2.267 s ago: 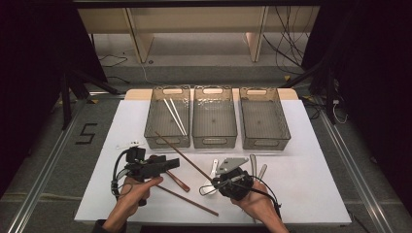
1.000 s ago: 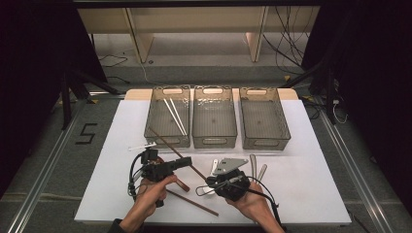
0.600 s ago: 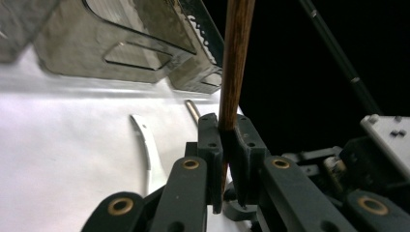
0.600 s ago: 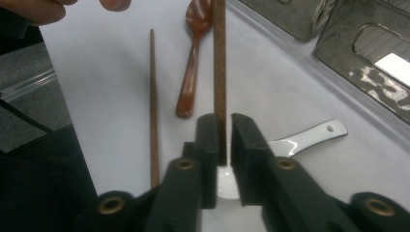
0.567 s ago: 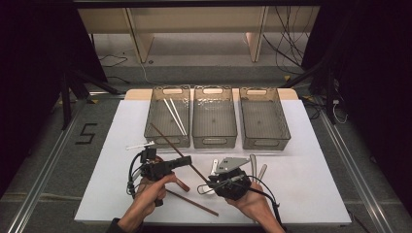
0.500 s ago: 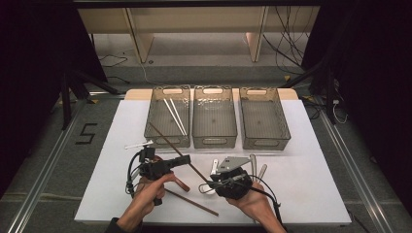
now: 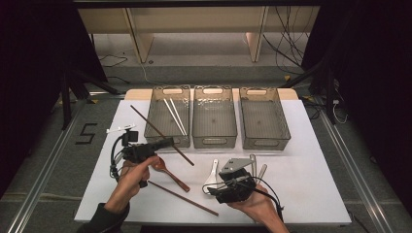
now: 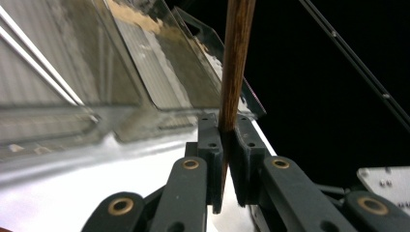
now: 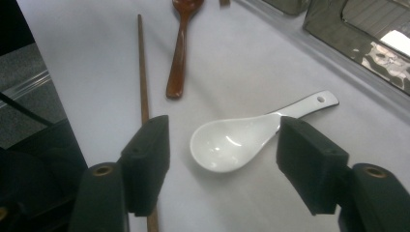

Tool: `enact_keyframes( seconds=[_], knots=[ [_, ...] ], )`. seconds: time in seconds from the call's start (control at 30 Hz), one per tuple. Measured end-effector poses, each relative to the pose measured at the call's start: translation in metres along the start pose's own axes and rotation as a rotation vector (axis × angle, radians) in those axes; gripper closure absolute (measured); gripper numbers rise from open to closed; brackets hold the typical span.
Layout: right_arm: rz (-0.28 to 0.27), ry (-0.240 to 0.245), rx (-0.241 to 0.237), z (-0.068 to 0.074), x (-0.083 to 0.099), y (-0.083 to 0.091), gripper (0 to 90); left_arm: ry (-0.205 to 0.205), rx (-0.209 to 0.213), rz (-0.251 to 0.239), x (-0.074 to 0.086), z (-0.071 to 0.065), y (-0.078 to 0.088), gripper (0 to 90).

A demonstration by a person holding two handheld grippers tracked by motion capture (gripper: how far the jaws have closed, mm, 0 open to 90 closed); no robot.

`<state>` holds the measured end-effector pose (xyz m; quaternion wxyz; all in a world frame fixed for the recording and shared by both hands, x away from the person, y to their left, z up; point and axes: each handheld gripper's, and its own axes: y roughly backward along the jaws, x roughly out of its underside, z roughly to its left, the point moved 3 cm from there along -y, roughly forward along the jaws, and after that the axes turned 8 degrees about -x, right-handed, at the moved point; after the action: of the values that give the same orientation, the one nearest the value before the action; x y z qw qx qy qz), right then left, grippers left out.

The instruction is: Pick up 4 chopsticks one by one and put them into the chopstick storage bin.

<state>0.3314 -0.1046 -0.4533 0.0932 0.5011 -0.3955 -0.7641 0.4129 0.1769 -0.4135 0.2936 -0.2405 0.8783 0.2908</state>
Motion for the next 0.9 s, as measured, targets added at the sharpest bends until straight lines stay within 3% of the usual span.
enact_keyframes(
  seconds=[0.17, 0.43, 0.9],
  knots=[
    [0.003, -0.007, 0.003, -0.002, 0.004, 0.002, 33.8, -0.006, -0.038, -0.009, -0.026, 0.01, 0.002, 83.4],
    [-0.003, -0.011, 0.008, -0.002, 0.006, 0.004, 32.1, -0.026, -0.079, -0.024, -0.062, 0.014, -0.001, 83.3],
    [-0.005, -0.004, 0.008, -0.001, 0.007, 0.005, 30.1, -0.021, -0.187, 0.005, -0.089, 0.032, -0.025, 83.1]
  ],
)
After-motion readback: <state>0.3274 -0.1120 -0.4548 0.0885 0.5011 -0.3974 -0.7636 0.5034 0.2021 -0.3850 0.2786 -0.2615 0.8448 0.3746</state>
